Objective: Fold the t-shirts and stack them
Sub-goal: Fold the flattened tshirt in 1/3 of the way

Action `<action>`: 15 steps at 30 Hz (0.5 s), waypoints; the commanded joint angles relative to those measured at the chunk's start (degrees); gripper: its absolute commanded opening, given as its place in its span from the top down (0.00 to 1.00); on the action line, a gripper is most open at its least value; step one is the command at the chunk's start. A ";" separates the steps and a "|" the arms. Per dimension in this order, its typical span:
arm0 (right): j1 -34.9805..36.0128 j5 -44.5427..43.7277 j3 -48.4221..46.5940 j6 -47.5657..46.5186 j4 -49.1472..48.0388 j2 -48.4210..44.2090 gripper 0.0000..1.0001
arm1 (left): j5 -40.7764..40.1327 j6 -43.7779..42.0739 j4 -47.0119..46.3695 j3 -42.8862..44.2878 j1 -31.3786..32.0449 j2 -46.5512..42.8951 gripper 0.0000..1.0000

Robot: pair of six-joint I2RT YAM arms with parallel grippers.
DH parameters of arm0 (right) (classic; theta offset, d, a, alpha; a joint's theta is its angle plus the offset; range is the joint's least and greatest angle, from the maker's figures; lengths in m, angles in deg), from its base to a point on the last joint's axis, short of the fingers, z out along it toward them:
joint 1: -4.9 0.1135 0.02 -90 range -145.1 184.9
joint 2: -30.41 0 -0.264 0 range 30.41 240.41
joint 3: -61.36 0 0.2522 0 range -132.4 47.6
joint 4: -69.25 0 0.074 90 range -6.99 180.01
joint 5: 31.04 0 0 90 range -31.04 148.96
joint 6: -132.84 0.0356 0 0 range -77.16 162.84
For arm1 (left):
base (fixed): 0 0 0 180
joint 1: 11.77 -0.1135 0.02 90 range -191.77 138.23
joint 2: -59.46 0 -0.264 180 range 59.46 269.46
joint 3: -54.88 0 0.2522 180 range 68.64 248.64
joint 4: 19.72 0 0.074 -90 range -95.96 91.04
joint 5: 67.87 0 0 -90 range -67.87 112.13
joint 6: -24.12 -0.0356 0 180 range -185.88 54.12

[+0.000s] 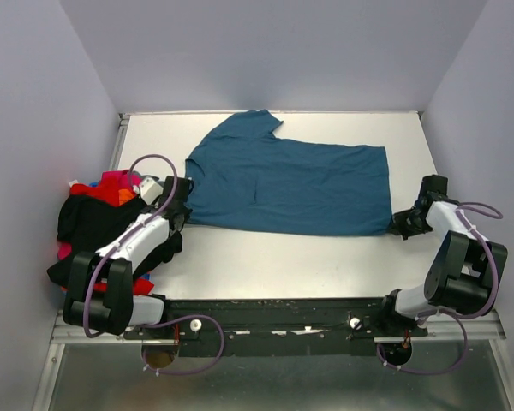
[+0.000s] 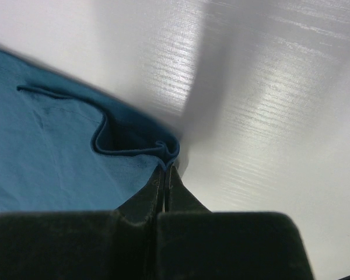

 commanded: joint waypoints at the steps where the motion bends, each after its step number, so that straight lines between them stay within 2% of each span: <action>1: -0.22 -1.87 -2.18 -0.82 1.25 -2.05 0.99 | -1.92 0.05 2.04 4.49 0.08 -0.80 1.00; 4: -0.31 -4.33 -3.76 -0.91 3.27 -2.93 0.99 | -2.01 0.66 4.06 5.65 0.08 -0.53 1.00; 9: -2.15 -4.25 -0.70 -1.00 2.57 -3.73 0.99 | 0.36 2.86 1.17 -0.85 0.08 -2.02 1.00; 15: -5.49 -4.34 0.89 -2.84 2.57 -4.51 0.99 | 0.98 3.03 2.22 -4.28 0.86 -4.92 1.00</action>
